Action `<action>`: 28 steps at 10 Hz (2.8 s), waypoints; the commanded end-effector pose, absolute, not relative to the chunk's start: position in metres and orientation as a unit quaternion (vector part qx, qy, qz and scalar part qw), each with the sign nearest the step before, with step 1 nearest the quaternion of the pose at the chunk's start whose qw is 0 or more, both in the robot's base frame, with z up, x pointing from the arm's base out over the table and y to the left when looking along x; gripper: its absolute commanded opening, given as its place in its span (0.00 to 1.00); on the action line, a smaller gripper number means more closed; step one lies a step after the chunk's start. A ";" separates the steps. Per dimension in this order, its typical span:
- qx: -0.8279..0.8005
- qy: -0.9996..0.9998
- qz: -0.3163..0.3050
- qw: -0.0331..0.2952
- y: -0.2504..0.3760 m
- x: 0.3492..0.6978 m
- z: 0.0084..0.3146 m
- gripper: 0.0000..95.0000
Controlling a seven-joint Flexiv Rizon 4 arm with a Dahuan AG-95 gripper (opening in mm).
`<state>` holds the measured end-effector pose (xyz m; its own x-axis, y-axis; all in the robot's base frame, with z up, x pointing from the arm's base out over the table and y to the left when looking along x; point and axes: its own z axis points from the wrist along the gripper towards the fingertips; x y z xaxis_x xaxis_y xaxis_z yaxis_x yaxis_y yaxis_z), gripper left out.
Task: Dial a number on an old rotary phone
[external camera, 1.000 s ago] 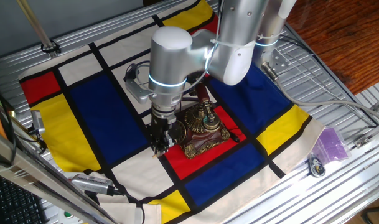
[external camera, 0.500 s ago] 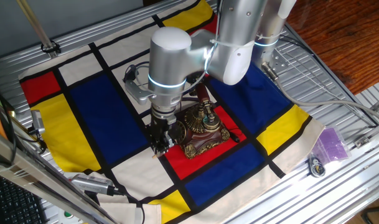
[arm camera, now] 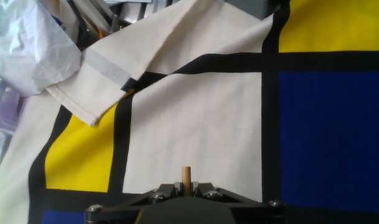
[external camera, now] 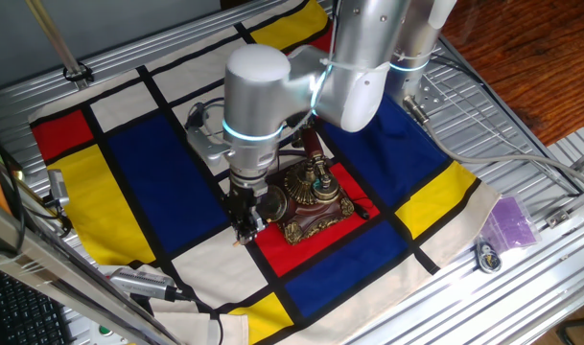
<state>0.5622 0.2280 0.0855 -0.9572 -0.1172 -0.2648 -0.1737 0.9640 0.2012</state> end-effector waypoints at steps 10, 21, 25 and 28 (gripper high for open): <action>-0.329 0.943 0.032 0.025 0.124 0.582 0.092 0.00; -0.479 0.876 0.034 0.040 0.040 0.577 0.061 0.20; -0.437 0.898 0.036 0.034 0.044 0.580 0.064 0.20; -0.273 0.961 0.036 -0.032 0.077 0.576 0.103 0.00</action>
